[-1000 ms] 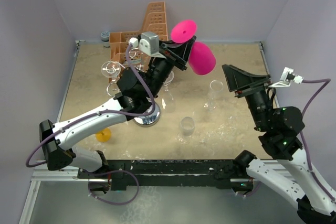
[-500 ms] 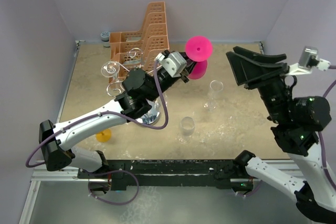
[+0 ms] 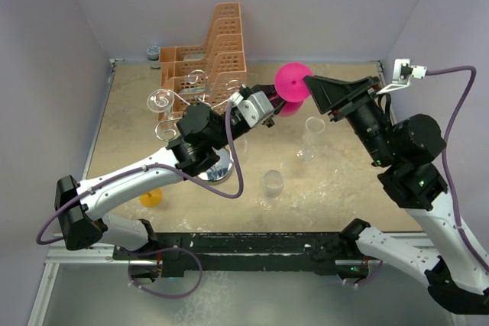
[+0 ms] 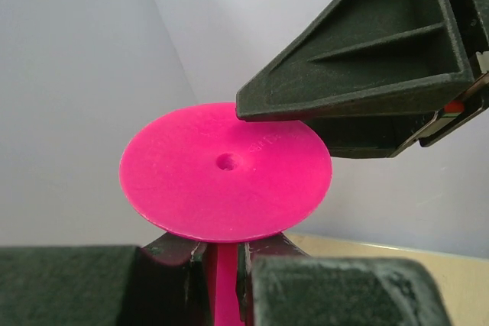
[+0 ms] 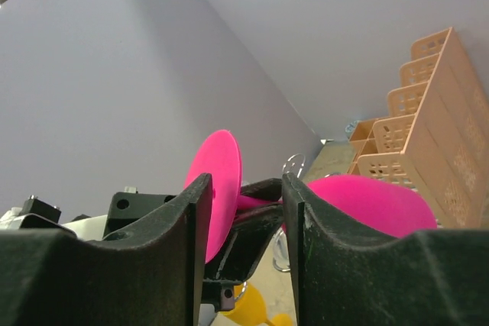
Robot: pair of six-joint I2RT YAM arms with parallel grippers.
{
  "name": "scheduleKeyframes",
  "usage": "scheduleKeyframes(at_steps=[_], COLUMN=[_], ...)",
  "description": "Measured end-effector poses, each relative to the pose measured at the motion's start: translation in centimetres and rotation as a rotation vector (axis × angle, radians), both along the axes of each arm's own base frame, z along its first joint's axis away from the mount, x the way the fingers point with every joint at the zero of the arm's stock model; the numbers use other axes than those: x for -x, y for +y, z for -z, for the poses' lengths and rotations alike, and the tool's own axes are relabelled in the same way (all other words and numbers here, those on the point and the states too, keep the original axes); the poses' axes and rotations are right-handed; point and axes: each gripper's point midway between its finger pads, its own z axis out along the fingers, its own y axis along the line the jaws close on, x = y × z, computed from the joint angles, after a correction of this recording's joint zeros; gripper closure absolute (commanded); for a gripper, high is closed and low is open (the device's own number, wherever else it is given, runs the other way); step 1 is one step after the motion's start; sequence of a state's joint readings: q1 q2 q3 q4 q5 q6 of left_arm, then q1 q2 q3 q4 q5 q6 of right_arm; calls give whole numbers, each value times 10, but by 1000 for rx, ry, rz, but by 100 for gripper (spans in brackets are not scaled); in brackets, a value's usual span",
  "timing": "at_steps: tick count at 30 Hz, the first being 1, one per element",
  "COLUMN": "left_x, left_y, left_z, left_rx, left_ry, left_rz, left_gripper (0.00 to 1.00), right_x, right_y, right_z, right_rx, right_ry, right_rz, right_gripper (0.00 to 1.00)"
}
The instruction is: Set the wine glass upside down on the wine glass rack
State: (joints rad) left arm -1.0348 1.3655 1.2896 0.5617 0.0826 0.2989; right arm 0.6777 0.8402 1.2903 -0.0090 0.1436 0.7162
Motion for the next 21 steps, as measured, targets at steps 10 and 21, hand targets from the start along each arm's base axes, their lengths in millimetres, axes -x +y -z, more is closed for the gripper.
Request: scheduleKeyframes(at_steps=[10, 21], left_x=[2, -3], left_y=[-1, 6], left_z=[2, 3], left_rx=[-7, 46], left_ry=[-25, -8], left_rz=[7, -29], left_gripper=[100, 54], right_x=[4, 9], right_y=[3, 5], right_z=[10, -1], right_rx=[-107, -197], right_ry=[53, 53], right_rz=[-44, -89], right_gripper=[81, 100])
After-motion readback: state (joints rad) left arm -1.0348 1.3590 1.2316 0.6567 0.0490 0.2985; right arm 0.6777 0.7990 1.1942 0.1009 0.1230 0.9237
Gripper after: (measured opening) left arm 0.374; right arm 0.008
